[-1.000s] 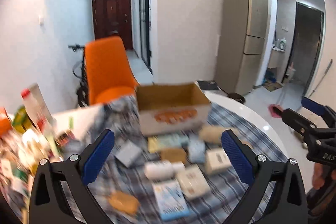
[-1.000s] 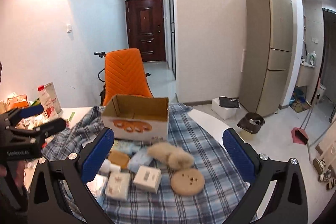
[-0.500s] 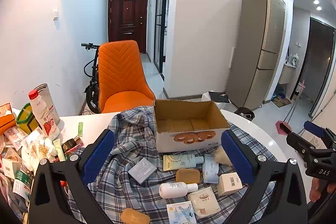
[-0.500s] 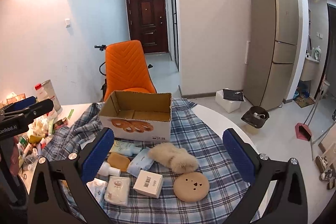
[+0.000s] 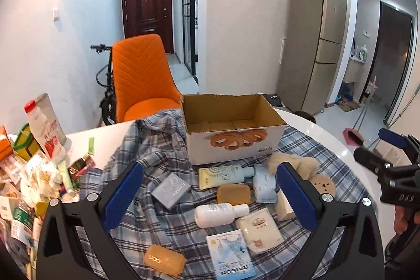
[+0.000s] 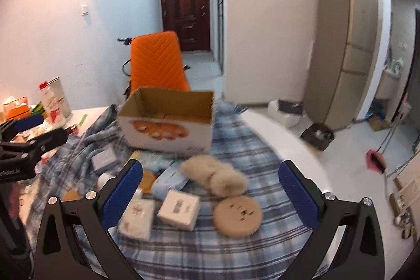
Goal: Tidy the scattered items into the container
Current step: 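Grasp the RAISON box with the left gripper while the right gripper grasps the white barcode box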
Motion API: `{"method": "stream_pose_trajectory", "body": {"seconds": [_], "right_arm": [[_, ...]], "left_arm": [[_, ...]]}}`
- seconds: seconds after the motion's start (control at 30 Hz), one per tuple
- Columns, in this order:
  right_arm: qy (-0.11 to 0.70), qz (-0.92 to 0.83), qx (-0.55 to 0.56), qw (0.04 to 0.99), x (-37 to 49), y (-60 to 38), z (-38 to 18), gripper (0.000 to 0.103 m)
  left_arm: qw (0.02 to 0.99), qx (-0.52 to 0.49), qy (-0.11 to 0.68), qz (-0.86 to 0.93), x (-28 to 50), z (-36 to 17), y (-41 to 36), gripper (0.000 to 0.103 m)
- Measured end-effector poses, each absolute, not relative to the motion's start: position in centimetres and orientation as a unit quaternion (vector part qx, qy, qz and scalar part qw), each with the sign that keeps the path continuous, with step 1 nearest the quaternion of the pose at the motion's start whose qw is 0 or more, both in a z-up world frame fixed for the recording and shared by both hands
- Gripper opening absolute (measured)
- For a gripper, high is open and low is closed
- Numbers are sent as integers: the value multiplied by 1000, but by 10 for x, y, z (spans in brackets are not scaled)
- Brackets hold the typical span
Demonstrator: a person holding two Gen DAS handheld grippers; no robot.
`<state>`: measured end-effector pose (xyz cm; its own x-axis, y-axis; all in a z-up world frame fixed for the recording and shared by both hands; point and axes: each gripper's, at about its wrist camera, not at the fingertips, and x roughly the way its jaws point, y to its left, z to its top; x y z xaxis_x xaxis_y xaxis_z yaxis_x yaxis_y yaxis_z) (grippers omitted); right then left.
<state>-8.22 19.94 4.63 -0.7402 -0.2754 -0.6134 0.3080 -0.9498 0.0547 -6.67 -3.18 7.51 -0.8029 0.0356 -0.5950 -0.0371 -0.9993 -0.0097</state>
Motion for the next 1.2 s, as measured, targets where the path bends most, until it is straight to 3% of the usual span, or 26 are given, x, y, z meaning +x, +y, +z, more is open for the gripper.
{"method": "stream_pose_trajectory", "body": {"seconds": [0.17,0.23,0.33,0.4,0.53,0.57,0.67,0.73,0.9,0.93,1.0,1.07,1.2], "right_arm": [[47,-929,338,144,-82,188,22,99],[52,-923,349,151,-81,183,13,88],[53,-914,368,164,-82,178,-1,80],[52,-910,377,167,-82,175,-10,76],[51,-900,396,175,-82,169,-26,62],[49,-898,401,177,-82,168,-30,61],[43,-894,411,174,-84,165,-43,61],[44,-894,414,168,-87,163,-48,61],[59,-898,413,143,-96,155,-56,66],[59,-897,415,142,-98,154,-58,68],[53,-895,419,142,-103,153,-62,72],[49,-895,420,138,-107,153,-64,78],[58,-890,432,131,-113,149,-72,78]], "left_arm": [[-20,-282,53,958,-56,67,-23,103],[-18,-292,60,954,-55,58,-21,103],[-1,-316,47,948,-56,43,-23,102],[4,-331,36,943,-57,35,-25,95],[5,-357,10,934,-58,17,-31,92],[1,-360,9,933,-57,13,-32,84],[6,-379,19,925,-56,1,-27,63],[18,-403,27,915,-58,-12,-21,62],[22,-442,21,896,-57,-39,-10,63],[22,-447,23,894,-57,-43,-9,65],[16,-458,34,888,-60,-52,-5,79],[11,-462,37,886,-62,-57,-4,80],[18,-477,31,878,-68,-70,-4,83]]}}
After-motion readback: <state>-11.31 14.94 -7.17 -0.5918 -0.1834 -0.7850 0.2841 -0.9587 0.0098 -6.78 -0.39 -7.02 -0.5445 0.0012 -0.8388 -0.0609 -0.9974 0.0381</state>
